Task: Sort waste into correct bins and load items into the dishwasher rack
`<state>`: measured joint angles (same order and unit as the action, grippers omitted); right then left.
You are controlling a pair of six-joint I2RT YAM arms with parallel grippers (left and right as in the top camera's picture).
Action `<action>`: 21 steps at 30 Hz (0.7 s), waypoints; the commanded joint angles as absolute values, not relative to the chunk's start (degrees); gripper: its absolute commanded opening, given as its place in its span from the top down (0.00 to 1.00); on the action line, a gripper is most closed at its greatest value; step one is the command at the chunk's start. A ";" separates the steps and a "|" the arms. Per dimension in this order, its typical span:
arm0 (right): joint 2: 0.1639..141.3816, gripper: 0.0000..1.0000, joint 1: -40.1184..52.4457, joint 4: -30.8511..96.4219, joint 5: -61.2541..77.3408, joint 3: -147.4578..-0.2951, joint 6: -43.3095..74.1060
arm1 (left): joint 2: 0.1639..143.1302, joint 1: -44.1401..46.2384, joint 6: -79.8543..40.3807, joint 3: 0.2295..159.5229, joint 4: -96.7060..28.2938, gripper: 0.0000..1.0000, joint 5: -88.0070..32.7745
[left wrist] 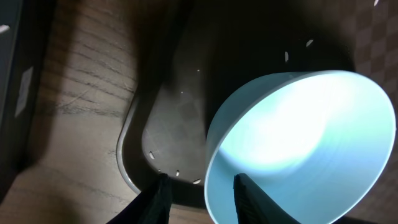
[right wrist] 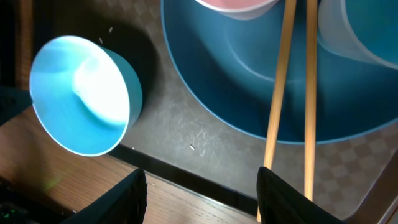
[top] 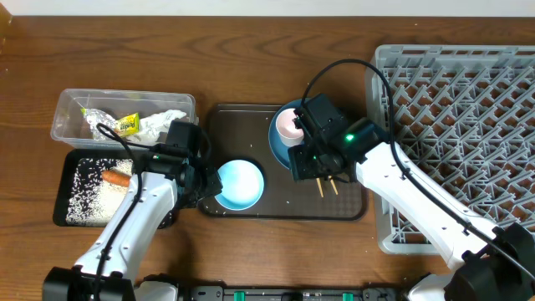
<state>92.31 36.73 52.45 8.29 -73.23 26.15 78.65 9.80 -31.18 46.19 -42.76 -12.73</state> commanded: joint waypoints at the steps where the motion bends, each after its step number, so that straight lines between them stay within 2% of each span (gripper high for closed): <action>1: 92.38 0.43 38.70 51.94 7.51 -73.71 26.76 | 78.76 9.72 -33.56 44.62 -42.11 0.64 -13.10; 14: 92.38 0.43 39.72 52.01 4.49 -73.69 26.76 | 79.22 9.76 -34.79 42.59 -39.51 0.64 -16.08; 21: 92.40 0.41 39.75 51.55 4.47 -73.67 26.76 | 80.55 13.47 -35.31 42.57 -37.34 0.67 -16.03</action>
